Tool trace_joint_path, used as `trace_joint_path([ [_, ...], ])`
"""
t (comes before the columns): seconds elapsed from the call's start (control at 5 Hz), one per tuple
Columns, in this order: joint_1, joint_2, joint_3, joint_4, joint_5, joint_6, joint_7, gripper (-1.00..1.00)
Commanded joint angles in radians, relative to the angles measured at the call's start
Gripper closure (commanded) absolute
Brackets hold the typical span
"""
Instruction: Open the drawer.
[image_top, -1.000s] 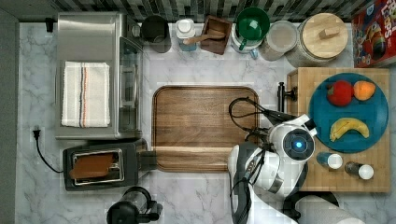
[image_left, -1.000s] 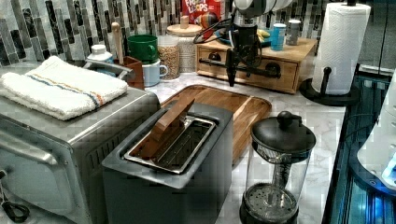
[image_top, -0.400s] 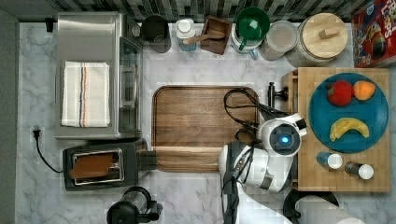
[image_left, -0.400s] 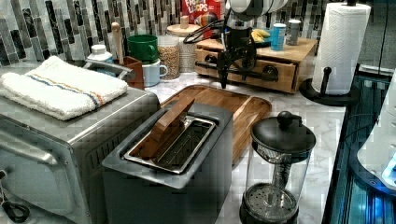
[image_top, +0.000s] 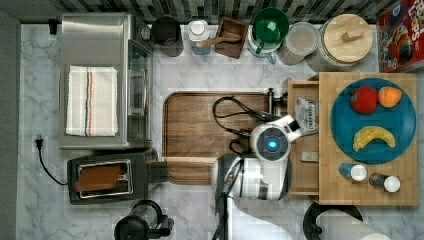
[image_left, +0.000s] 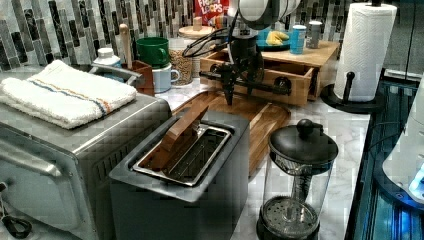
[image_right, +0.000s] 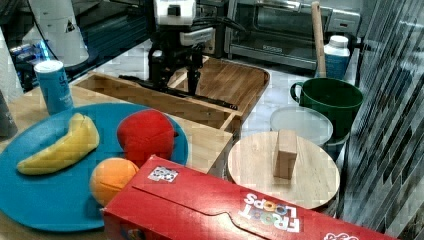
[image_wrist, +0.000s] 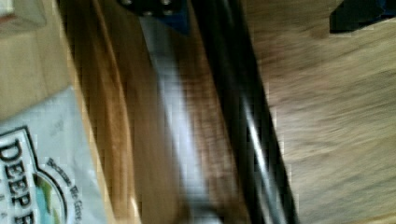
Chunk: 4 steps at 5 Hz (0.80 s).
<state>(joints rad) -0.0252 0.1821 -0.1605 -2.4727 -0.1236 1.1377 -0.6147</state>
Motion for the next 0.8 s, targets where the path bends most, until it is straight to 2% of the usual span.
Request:
trace_joint_path([
  [0.2,0.236,-0.027,0.142,0.005,-0.056,0.049,0.358,-1.00],
  [0.8,0.234,-0.010,0.157,0.016,-0.083,0.061,0.403,-1.00],
])
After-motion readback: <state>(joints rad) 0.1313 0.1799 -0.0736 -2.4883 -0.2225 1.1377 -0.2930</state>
